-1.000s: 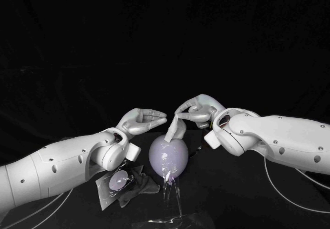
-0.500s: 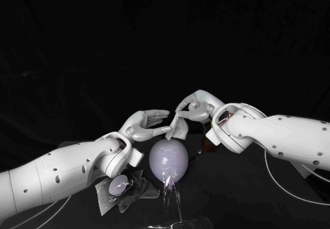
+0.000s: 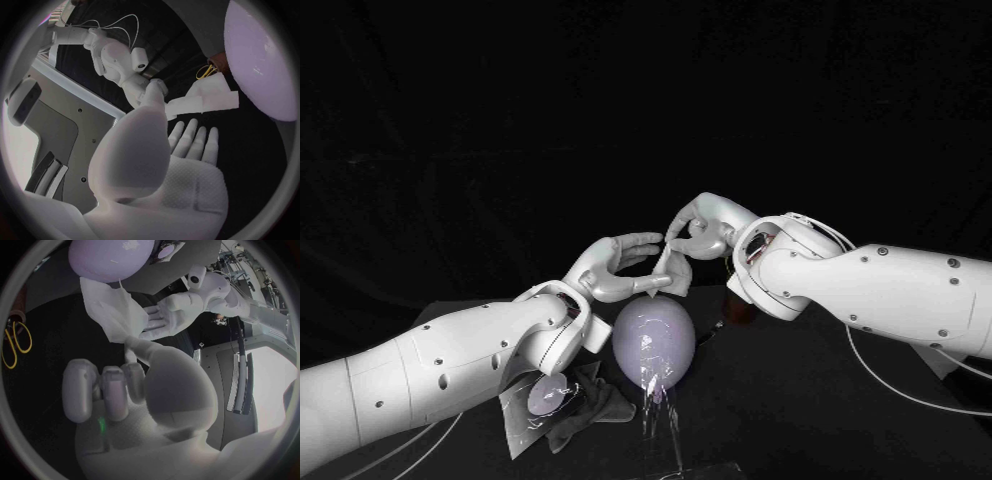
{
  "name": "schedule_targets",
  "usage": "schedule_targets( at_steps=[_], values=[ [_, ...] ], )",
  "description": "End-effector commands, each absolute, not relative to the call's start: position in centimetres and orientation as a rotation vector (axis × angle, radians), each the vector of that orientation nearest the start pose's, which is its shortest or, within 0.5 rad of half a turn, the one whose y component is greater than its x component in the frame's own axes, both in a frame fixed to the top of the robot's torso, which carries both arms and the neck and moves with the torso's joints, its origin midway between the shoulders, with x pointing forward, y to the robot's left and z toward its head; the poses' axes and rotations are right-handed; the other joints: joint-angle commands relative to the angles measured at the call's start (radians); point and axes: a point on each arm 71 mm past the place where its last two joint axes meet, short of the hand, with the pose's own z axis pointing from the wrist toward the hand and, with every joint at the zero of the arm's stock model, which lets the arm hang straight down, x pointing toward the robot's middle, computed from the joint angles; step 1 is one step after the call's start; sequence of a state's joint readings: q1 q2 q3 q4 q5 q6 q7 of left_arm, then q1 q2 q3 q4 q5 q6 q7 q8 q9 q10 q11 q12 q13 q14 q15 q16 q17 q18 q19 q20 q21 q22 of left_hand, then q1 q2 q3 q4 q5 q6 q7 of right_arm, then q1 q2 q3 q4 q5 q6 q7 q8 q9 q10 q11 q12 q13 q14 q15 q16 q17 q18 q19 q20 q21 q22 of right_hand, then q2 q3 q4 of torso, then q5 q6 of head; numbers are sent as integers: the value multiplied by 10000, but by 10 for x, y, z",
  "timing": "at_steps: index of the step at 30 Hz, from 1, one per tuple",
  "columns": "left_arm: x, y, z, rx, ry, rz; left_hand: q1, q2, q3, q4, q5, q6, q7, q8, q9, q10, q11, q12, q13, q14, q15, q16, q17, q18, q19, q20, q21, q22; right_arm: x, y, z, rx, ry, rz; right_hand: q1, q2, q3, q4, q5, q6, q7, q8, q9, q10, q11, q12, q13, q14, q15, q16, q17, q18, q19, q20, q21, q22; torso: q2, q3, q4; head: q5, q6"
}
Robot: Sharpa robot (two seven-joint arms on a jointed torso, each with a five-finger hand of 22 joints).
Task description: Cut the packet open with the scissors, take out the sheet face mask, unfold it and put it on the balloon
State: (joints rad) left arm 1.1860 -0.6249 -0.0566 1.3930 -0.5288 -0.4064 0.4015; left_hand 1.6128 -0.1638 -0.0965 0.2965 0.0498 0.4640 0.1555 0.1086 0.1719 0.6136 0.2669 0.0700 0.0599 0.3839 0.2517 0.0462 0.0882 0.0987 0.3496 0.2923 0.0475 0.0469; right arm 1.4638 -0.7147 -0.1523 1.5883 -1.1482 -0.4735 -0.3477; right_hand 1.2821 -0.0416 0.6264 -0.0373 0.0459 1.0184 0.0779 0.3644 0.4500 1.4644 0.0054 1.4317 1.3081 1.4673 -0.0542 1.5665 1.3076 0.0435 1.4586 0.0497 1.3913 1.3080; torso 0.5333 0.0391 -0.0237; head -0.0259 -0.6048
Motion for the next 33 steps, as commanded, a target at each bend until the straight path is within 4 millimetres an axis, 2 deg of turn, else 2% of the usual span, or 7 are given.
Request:
schedule_targets(
  at_steps=[1, 4, 7, 12, 17, 28, 33],
  values=[
    [504, 128, -187, -5664, 14742, -13450, -101, 46, -33, -4, 3, 51, 1412, -31, 25, 492, 16, 137, 54, 271, 8, 76, 60, 36, 164, 12, 82, 29, 501, -137, -96, 1063, 16004, 6374, -36, 37, 43, -5, 27, 107, -15, 310, 899, 412, -56, 59, 1621, 1035, -64, 43, 2632, -48, 336, -8, 36, 1965, -5, -5, 9, -11, 11],
    [507, 127, -189, -6179, 14727, -13106, -139, 137, -9, -8, -1, 311, 1413, 53, 105, 870, -10, 264, 86, 624, -16, 158, 136, 9, 317, 6, 133, 53, 500, -136, -96, 1060, 16030, 6337, -36, 37, 43, -5, 27, 107, -15, 310, 899, 412, -56, 59, 1621, 1035, -64, 43, 2632, -48, 336, -8, 36, 1965, -4, -9, 6, -9, 21],
    [509, 127, -191, -6583, 14731, -12839, -167, 362, 66, -35, 6, 1061, 1413, 311, 339, 1219, -77, 473, 114, 1585, -111, 414, 348, -26, 822, 12, 300, 135, 500, -134, -96, 1059, 16050, 6322, -38, 35, 54, -12, 26, 108, -17, 314, 903, 416, -58, 64, 1626, 1035, -65, 43, 2632, -48, 338, -9, 40, 1966, -4, -10, 10, -2, 17],
    [511, 122, -193, -6945, 14832, -12489, -138, 483, 76, -52, -8, 2006, 1391, 694, 638, 1488, -131, 685, 101, 2676, -199, 764, 589, -139, 1153, 3, 424, 173, 500, -132, -96, 1067, 16066, 6320, -38, 35, 54, -12, 26, 108, -17, 314, 903, 416, -58, 64, 1626, 1035, -65, 43, 2632, -48, 338, -9, 40, 1966, 2, -11, 20, 6, 8],
    [511, 116, -193, -6813, 15100, -12353, -150, 447, 48, -47, -5, 2192, 1385, 783, 699, 1527, -141, 722, 97, 2757, -210, 807, 607, -160, 1182, 1, 435, 173, 500, -130, -96, 1085, 16057, 6321, -41, 32, 66, -21, 26, 110, -19, 319, 907, 419, -60, 70, 1630, 1035, -67, 43, 2632, -51, 343, -11, 50, 1971, 5, -8, 6, 19, -4],
    [505, 100, -192, -6001, 15543, -12781, -407, -234, -244, 10, 10, 2048, 1383, 949, 676, 1340, -102, 727, 48, 1792, -123, 588, 393, -282, 634, -13, 259, 45, 504, -126, -97, 1121, 16080, 6205, -41, 32, 66, -21, 26, 110, -19, 319, 907, 419, -60, 70, 1630, 1035, -67, 43, 2632, -51, 343, -11, 50, 1971, 8, -8, 3, -4, -13],
    [503, 98, -191, -5864, 15530, -12870, -425, -372, -329, 17, 17, 1928, 1388, 963, 663, 1214, -77, 699, 45, 1541, -91, 522, 337, -269, 461, -12, 201, 15, 506, -124, -98, 1111, 16113, 6170, -41, 32, 66, -21, 26, 110, -19, 319, 907, 419, -60, 70, 1630, 1035, -67, 43, 2632, -51, 343, -11, 50, 1971, 7, -9, 8, -11, -16]
  ],
)
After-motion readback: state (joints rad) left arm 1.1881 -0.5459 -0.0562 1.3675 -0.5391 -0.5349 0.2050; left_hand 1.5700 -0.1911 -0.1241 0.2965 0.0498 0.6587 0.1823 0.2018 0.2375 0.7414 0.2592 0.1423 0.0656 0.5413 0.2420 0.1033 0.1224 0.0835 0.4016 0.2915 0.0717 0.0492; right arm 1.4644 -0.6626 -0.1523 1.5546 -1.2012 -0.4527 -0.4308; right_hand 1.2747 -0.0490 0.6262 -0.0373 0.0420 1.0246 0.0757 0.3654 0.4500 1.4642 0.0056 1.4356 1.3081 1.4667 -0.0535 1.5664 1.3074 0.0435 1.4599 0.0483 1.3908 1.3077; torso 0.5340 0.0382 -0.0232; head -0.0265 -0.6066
